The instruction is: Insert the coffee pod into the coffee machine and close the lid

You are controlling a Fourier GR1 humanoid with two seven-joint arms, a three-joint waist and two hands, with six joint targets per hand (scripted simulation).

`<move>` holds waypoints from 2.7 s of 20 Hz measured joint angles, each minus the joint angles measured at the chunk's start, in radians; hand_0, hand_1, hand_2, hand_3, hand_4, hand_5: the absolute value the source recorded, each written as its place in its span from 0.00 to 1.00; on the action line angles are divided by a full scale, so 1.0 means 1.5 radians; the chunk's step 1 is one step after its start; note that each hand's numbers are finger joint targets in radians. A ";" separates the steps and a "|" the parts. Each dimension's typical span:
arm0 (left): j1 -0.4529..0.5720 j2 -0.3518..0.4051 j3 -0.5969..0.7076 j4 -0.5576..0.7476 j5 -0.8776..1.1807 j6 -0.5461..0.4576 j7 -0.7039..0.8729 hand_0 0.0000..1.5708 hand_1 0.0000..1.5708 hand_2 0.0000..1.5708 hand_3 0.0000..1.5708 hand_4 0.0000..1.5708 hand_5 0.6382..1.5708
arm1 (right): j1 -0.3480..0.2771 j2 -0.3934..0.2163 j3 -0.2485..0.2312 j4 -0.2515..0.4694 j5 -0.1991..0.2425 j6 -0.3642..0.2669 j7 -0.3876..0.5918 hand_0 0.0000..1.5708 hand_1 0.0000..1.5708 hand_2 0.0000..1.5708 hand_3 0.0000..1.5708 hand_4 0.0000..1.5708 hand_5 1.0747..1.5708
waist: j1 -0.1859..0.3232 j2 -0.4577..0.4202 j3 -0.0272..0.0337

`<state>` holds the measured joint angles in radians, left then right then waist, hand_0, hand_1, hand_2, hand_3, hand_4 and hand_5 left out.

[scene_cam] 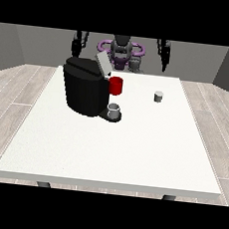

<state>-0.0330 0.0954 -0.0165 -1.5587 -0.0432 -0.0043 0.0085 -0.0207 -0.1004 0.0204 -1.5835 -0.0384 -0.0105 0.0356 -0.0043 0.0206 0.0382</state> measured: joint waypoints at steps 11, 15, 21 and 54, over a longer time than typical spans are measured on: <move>0.011 0.100 0.062 0.020 0.026 -0.095 -0.097 0.00 0.00 0.00 0.00 0.00 1.00 | 0.024 0.026 -0.041 0.017 0.004 -0.046 -0.078 0.00 0.00 0.00 0.00 0.09 1.00 | -0.010 -0.014 -0.0237; -0.038 0.142 0.099 0.079 0.031 -0.119 -0.086 0.00 0.00 0.00 0.00 0.00 1.00 | 0.008 0.042 -0.031 0.001 0.009 -0.063 -0.084 0.00 0.00 0.00 0.00 0.11 1.00 | -0.037 0.008 -0.0249; -0.101 0.170 0.115 0.182 0.006 -0.134 -0.078 0.00 0.00 0.00 0.00 0.00 1.00 | -0.007 0.047 -0.021 -0.012 0.010 -0.062 -0.077 0.00 0.00 0.00 0.00 0.12 1.00 | -0.065 0.031 -0.0254; -0.287 0.217 0.055 0.552 -0.252 -0.044 -0.158 0.39 0.39 0.47 0.31 0.00 1.00 | -0.117 0.044 -0.033 0.115 0.044 -0.102 -0.055 0.00 0.00 0.00 0.00 0.27 1.00 | -0.078 0.104 -0.0257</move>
<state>-0.4635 0.4216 0.0661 -0.7307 -0.4216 -0.0706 -0.2280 -0.1970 -0.0345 -0.0297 -1.4116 0.0270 -0.1640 -0.0472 -0.1219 0.1759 -0.0003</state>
